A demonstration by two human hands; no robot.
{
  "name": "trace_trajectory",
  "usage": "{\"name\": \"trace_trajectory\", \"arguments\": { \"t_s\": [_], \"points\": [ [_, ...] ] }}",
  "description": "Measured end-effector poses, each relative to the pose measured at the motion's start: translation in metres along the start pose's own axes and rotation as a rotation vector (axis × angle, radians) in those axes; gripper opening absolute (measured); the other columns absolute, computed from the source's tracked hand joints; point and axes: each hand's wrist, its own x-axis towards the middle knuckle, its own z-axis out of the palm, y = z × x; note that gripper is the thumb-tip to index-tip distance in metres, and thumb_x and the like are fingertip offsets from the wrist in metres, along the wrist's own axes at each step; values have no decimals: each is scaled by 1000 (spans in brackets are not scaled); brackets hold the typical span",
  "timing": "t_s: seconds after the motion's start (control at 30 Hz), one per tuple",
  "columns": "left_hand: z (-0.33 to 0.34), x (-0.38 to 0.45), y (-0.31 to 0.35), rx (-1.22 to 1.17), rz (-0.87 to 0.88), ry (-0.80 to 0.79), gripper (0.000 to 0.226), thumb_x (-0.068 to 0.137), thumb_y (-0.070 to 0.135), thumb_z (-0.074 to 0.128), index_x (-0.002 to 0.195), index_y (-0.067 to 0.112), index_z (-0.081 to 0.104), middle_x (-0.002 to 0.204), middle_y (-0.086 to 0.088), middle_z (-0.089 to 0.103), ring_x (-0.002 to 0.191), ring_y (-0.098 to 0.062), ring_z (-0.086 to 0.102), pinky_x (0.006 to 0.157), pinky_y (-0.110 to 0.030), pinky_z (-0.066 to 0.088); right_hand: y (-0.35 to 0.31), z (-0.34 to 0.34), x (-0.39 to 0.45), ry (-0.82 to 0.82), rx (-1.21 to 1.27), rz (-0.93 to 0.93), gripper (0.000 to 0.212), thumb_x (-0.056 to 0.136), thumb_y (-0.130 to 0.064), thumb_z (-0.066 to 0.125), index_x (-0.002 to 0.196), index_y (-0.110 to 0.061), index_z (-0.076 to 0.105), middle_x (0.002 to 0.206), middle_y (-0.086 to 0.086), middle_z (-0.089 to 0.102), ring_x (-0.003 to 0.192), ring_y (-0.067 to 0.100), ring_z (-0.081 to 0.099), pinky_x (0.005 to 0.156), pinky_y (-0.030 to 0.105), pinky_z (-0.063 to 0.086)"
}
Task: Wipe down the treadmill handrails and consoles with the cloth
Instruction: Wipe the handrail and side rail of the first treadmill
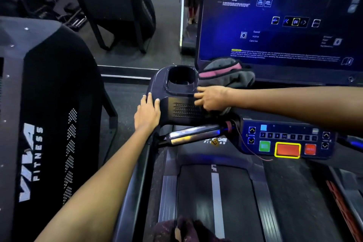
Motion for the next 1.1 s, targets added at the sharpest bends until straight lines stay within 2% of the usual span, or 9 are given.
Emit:
{"name": "trace_trajectory", "arguments": {
  "t_s": [0.1,0.27,0.47,0.57,0.63,0.8,0.87,0.93,1.1],
  "points": [
    [0,0,0,5,1,4,54,101,41,26,148,13,26,154,-11,25,133,-35,36,104,-46,33,-7,8,2,-22,42,82,32,97,-21,37,112,-14,64,135,1,44,129,27,33,110,45,19],
    [-1,-1,1,-6,4,1,54,102,40,26,148,14,26,154,-11,24,133,-34,36,104,-45,33,-28,10,19,-84,62,-72,28,94,-13,42,109,-11,65,133,-2,44,128,26,31,111,44,22],
    [-1,0,3,31,15,-13,56,101,41,27,149,13,22,155,-12,21,134,-34,34,103,-47,33,0,21,13,190,100,177,32,92,-19,42,112,-25,66,129,2,45,122,29,38,99,44,34],
    [-1,0,4,50,24,-27,58,101,41,28,150,12,18,156,-11,18,136,-33,30,104,-47,32,-22,30,27,362,57,144,21,73,-26,55,78,-32,75,97,-4,59,91,23,57,74,32,48],
    [-1,0,4,63,22,-31,59,101,42,28,150,12,16,157,-10,16,137,-32,29,104,-47,32,-26,31,35,426,109,142,15,67,-25,60,71,-29,74,87,-2,58,81,24,56,65,32,48],
    [-1,0,5,69,12,-35,58,101,42,27,150,14,16,157,-9,16,137,-32,29,103,-47,33,-32,5,67,613,421,459,32,73,-23,42,76,-25,74,80,3,58,71,25,56,58,31,45],
    [-1,0,4,69,17,-29,56,101,40,27,150,13,17,157,-10,17,137,-32,29,104,-47,33,-33,-14,75,695,632,660,20,71,-18,53,76,-19,73,82,7,58,72,30,56,60,36,47],
    [-1,1,4,66,20,-24,55,102,38,27,150,13,18,156,-10,19,137,-32,29,104,-46,33,-30,-27,82,712,872,842,17,78,-10,56,87,-12,70,98,12,57,88,34,51,74,43,44],
    [-1,3,3,52,12,-24,54,102,37,28,150,13,19,156,-9,20,137,-31,29,104,-45,33,0,-49,98,486,1136,1063,27,95,-14,43,113,-10,61,122,9,52,113,30,43,91,35,34]
  ]
}}
